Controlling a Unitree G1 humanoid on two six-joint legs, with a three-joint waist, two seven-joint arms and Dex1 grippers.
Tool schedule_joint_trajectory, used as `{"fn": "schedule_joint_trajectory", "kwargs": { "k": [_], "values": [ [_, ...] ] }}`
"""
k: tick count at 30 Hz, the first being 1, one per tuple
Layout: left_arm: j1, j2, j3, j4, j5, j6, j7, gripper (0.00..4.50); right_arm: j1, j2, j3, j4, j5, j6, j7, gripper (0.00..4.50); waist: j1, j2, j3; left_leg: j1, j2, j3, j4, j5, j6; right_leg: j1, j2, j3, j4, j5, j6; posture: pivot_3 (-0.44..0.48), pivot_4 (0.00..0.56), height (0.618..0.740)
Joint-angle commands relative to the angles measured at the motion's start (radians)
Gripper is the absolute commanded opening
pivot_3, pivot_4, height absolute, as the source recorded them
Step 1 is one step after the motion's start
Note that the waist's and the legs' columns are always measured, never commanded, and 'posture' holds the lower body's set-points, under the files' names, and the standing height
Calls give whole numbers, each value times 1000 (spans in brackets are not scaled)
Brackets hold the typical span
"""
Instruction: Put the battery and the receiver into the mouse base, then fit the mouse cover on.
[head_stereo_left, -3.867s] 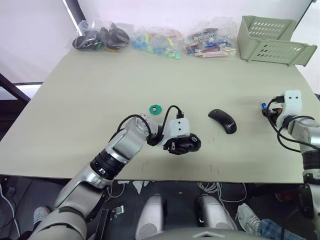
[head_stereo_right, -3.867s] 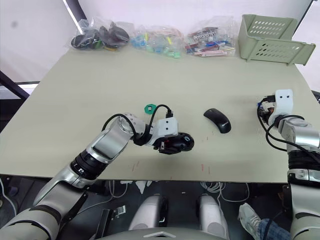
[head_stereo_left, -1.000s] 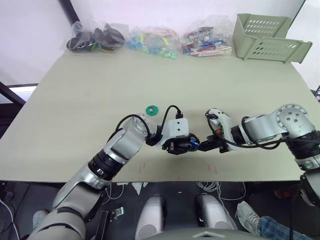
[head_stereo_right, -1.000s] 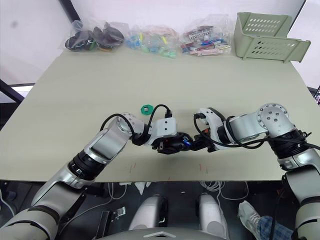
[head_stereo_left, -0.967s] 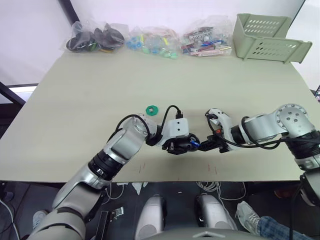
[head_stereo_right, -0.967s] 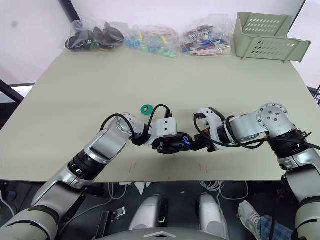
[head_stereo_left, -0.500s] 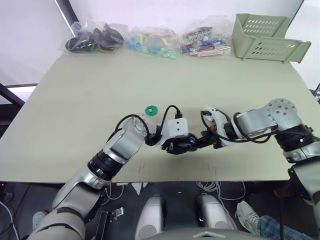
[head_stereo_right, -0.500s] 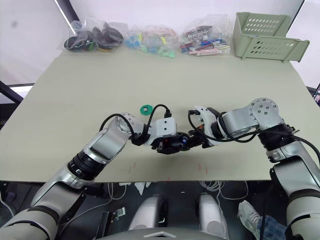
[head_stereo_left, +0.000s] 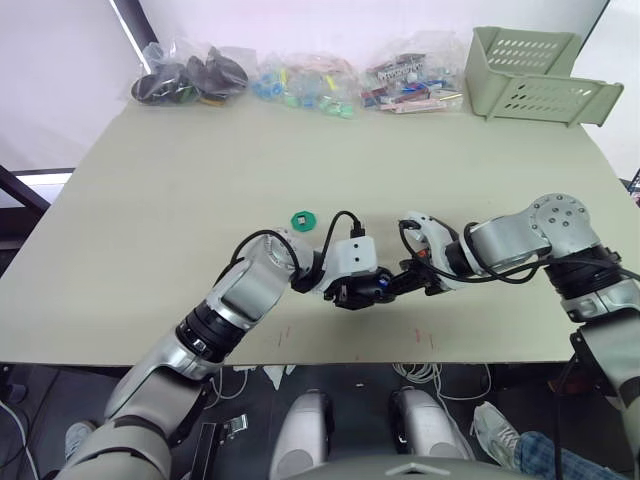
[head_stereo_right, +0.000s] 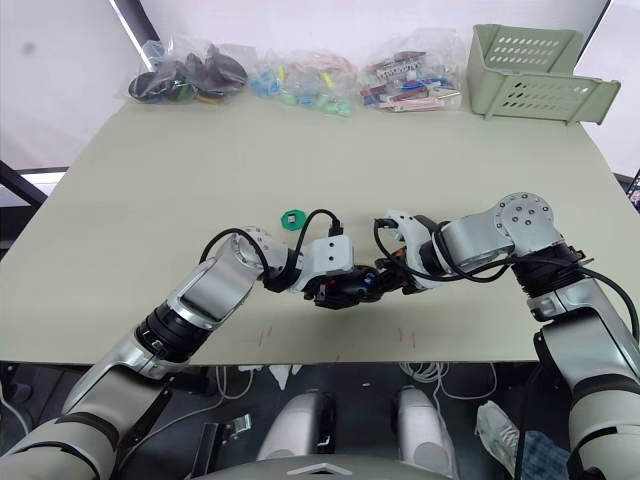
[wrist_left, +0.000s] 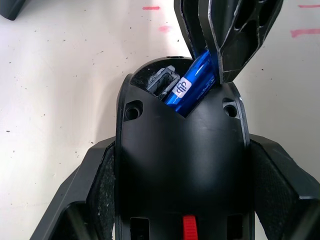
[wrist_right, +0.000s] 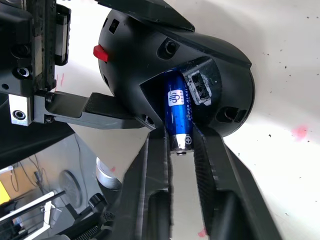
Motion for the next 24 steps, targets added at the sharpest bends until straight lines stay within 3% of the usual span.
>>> {"fn": "schedule_joint_trajectory", "kwargs": {
  "k": [1,7,11,17,24],
  "values": [
    [28,-6,-44,25,20,11,9,2993,4,-23,-18,-9,-4,-12,-31,2166,3,0,0,0,0,0,0,0,0,0,0,0,0,0,0,0,150,740],
    [25,-8,-44,33,19,8,9,2993,18,-89,-32,-83,-4,-13,6,2166,5,0,0,-2,0,0,0,0,0,0,-1,0,-3,0,1,0,150,740],
    [25,-12,-45,35,19,7,8,2993,72,-189,-28,-287,-4,-43,73,2166,8,0,0,-3,-1,-1,-4,0,0,0,-1,-1,-8,1,0,0,150,740],
    [26,-16,-42,32,18,8,7,2993,277,-321,-81,-620,-4,-218,26,2166,21,0,0,-2,-1,-1,-11,0,0,0,-1,-1,-12,2,1,0,150,740],
    [26,-10,-42,37,18,7,3,2993,473,-346,-168,-846,-4,-440,51,2166,22,-1,0,0,0,0,-11,0,0,0,-1,0,-12,0,1,0,150,740]
  ]
}}
